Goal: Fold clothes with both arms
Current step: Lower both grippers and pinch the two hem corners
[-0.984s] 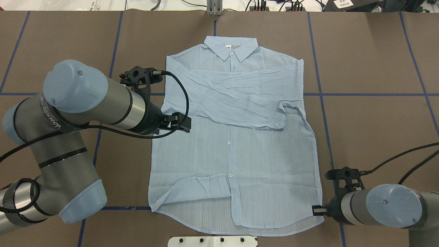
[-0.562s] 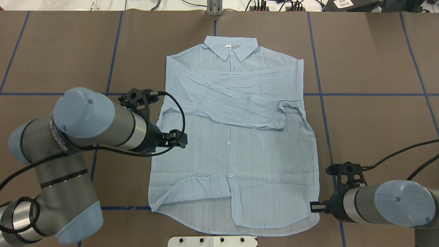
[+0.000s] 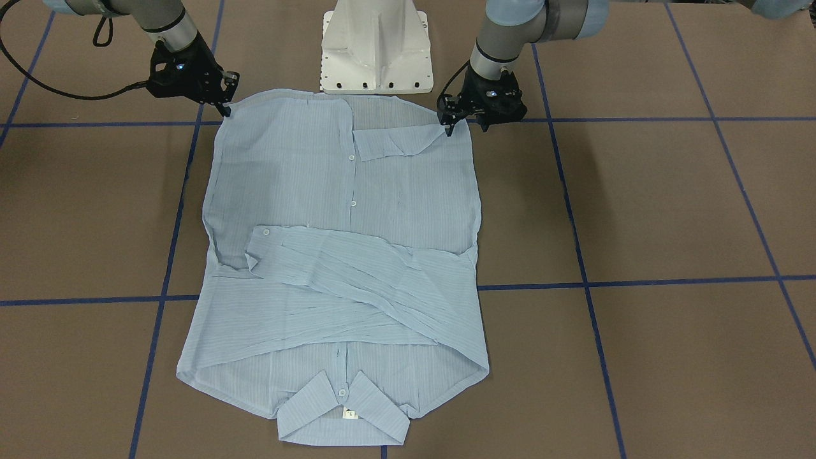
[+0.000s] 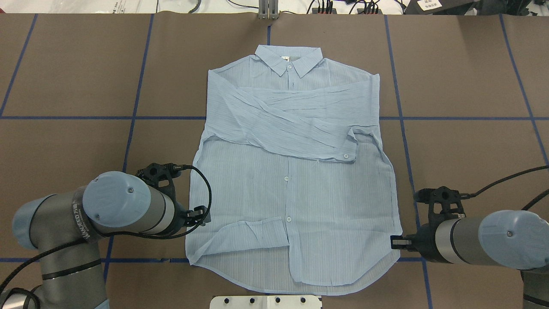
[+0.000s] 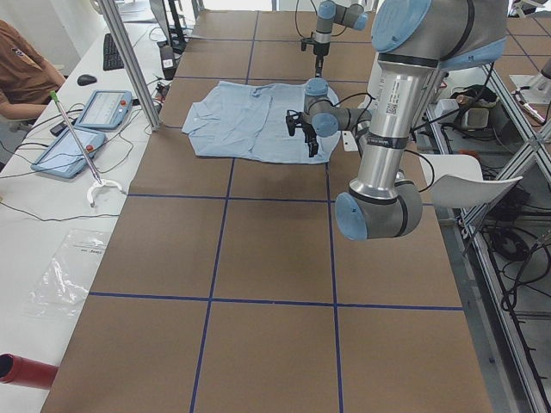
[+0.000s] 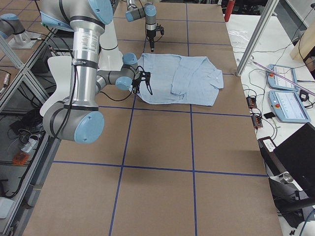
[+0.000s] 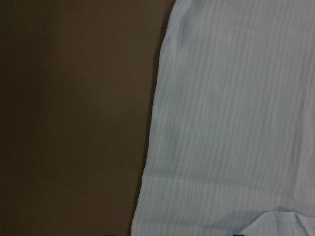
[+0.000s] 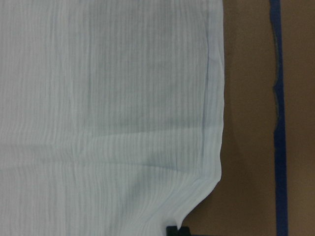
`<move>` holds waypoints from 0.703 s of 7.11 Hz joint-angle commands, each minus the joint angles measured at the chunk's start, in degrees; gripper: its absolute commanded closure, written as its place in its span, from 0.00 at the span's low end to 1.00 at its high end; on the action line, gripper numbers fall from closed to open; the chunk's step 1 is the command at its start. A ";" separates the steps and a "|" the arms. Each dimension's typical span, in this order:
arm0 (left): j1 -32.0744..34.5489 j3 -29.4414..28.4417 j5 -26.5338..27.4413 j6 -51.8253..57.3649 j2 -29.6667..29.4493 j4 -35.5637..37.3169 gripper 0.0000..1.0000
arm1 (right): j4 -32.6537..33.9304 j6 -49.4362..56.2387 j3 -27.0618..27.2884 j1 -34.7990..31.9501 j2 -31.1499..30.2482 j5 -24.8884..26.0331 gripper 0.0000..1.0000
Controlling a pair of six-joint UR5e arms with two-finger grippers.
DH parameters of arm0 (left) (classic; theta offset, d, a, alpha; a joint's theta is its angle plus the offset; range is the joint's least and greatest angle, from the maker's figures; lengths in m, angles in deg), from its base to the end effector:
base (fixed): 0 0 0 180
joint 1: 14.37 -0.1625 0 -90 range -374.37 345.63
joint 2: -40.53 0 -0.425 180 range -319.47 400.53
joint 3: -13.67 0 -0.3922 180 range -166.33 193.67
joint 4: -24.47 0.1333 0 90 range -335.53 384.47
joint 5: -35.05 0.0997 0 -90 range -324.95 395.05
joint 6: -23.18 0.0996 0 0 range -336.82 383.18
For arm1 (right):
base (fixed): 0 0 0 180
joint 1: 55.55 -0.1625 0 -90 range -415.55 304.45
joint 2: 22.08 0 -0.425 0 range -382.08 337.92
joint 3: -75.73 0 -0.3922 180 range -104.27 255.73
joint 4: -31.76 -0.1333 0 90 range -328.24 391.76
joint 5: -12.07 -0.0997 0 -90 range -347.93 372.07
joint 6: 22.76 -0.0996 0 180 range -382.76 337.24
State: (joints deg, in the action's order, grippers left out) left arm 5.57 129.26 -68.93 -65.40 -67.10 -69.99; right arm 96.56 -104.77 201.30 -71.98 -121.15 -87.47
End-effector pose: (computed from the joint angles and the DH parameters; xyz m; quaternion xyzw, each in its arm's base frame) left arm 0.4827 -0.2913 0.2903 -0.0350 0.4149 -0.0975 0.9040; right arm -0.3726 -0.2316 0.3898 0.0188 -0.4405 0.0298 0.8971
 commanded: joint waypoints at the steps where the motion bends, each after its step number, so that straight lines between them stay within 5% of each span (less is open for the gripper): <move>1: -0.43 0.96 0.00 -0.80 0.22 2.87 0.42 | -0.02 0.00 -0.05 -0.45 0.02 0.05 1.00; 5: -4.11 -0.80 -0.09 -3.96 -0.13 2.87 0.45 | -0.02 0.09 -0.23 -0.80 -0.07 -0.13 1.00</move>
State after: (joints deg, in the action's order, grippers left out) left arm 2.57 128.91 -69.01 -68.56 -67.09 -67.12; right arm 96.53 -104.71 201.10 -72.67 -121.35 -87.52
